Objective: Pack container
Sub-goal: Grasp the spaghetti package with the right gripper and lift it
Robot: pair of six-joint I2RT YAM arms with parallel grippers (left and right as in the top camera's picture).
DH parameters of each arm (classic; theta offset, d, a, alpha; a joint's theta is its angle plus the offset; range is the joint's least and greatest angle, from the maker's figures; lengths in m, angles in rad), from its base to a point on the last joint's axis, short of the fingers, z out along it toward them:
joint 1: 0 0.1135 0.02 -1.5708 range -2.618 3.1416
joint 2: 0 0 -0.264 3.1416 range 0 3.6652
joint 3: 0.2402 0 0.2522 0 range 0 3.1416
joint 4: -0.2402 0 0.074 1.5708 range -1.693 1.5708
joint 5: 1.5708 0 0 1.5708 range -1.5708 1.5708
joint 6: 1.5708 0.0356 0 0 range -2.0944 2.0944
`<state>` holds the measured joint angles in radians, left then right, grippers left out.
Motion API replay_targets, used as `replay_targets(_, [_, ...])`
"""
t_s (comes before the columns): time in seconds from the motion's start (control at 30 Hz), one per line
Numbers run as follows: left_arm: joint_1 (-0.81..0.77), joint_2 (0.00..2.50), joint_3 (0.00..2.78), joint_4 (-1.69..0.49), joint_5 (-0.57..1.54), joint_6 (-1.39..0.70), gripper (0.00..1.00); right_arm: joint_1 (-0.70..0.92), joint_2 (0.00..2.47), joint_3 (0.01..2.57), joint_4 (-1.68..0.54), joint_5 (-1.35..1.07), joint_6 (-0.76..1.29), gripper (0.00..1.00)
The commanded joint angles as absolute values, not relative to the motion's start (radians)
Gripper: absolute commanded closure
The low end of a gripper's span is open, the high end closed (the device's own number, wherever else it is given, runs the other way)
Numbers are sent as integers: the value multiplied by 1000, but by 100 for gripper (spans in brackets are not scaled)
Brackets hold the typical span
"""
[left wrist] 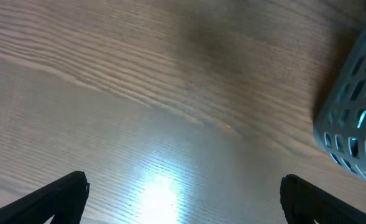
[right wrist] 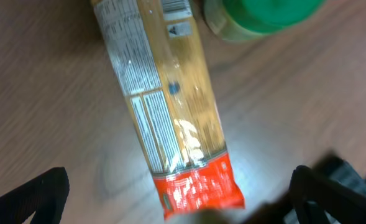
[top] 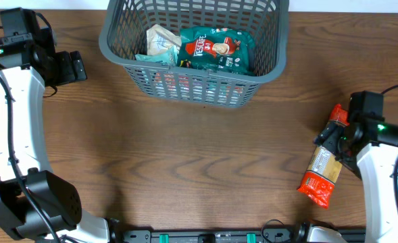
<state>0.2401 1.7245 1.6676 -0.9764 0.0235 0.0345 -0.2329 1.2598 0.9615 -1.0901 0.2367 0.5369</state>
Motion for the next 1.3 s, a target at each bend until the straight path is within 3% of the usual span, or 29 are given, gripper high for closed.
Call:
replay_targets(0.0, [238, 1724, 1666, -980, 27, 51, 1, -244, 1272, 909, -1020, 258, 498, 1])
replay_targets(1.0, [238, 1724, 1666, -987, 27, 51, 1, -298, 1437, 572, -416, 208, 403, 2])
replay_targets(1.2, [238, 1724, 1666, -987, 27, 51, 1, -298, 1476, 540, -361, 205, 403, 12])
replay_targets(1.27, [238, 1724, 1666, -987, 27, 51, 2, -298, 1486, 540, -358, 205, 403, 26])
